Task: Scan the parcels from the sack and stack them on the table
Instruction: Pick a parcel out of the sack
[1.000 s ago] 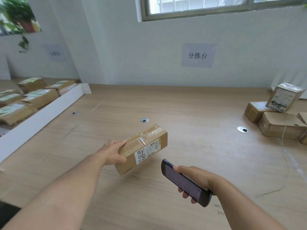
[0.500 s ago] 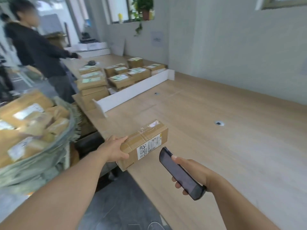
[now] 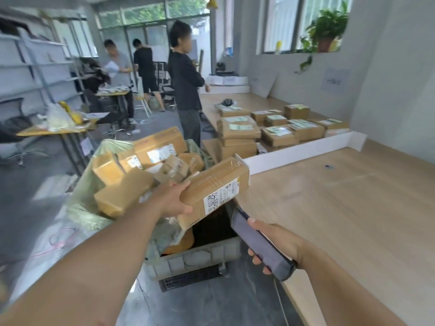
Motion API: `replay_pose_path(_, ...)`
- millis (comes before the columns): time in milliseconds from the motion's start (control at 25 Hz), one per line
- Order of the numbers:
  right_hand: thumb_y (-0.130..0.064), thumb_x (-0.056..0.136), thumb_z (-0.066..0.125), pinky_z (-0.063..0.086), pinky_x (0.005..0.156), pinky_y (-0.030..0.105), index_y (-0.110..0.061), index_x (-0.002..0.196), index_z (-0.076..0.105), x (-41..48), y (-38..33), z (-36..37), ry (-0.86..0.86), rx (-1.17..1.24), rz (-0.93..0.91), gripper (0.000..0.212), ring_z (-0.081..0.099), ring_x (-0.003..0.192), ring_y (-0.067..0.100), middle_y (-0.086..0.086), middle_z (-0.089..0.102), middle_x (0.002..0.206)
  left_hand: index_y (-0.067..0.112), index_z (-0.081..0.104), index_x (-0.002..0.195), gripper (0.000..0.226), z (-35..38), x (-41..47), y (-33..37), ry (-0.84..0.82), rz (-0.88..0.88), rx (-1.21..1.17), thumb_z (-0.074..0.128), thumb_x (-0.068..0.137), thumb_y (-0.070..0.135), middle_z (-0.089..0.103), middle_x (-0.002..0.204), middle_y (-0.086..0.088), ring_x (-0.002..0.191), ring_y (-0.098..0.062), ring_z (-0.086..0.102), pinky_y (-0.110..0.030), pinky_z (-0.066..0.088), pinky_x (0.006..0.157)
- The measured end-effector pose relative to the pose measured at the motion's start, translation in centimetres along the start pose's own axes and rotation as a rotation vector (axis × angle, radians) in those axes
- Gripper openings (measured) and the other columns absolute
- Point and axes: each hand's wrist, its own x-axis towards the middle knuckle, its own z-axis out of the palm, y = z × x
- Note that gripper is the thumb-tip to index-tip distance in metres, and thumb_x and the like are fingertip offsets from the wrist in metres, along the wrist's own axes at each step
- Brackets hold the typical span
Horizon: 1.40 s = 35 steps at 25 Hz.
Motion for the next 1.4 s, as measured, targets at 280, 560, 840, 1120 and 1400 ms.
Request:
replay_pose_path(280,-0.065,0.087,0.059,0.049,0.051,0.030,-0.003,0.096,0.065,10.5,-9.1,7.5,-0.106,-0.091,-0.003,0.062,0.062,0.061,0.020,0.011,0.066,0.077,0.037,0.018,0.152,0.089,-7.6,4.9,-12.1,0.144,-0.136,-0.054,0.069,0.079,0.041,0.022,0.150,-0.007,0.137,-0.027,0.024,-0.037,0.032,0.106)
replay_pose_path(560,-0.059,0.088,0.062,0.047,0.055,0.031,-0.003,0.094,0.059,19.0,-14.3,8.7,-0.272,-0.127,-0.006,0.056,0.059,0.062,0.022,0.011,0.063,0.073,0.036,0.024,0.149,0.086,-10.6,10.1,-17.9,0.330,-0.338,0.025,0.064,0.075,0.050,0.035,0.135,-0.009,0.126,-0.027,0.036,-0.032,0.040,0.092)
replay_pose_path(840,-0.068,0.047,0.081,0.049,0.053,0.034,-0.004,0.094,0.062,24.5,-17.1,5.2,-0.298,-0.126,0.009,0.082,0.061,0.058,0.025,0.013,0.064,0.072,0.034,0.021,0.152,0.074,-9.9,17.8,-17.7,0.217,-0.371,0.004,0.058,0.088,0.041,0.006,0.161,-0.006,0.147,-0.028,0.007,-0.039,0.018,0.117)
replay_pose_path(1120,-0.074,0.039,0.085,0.051,0.051,0.032,-0.004,0.090,0.063,23.4,-16.5,3.5,-0.253,-0.101,-0.010,0.089,0.060,0.060,0.023,0.014,0.062,0.072,0.026,0.039,0.146,0.054,-8.9,18.8,-15.4,0.419,-0.142,-0.011,0.053,0.095,0.038,0.035,0.151,-0.002,0.140,-0.022,0.029,-0.035,0.028,0.111)
replay_pose_path(1400,-0.058,0.093,0.054,0.046,0.054,0.031,-0.005,0.093,0.061,15.3,-12.1,4.9,-0.042,-0.032,0.021,0.053,0.061,0.060,0.020,0.010,0.063,0.075,0.027,0.056,0.131,0.043,-6.2,16.3,-10.7,0.234,0.101,-0.107,0.060,0.089,0.032,0.059,0.124,0.003,0.115,-0.020,0.054,-0.035,0.044,0.093)
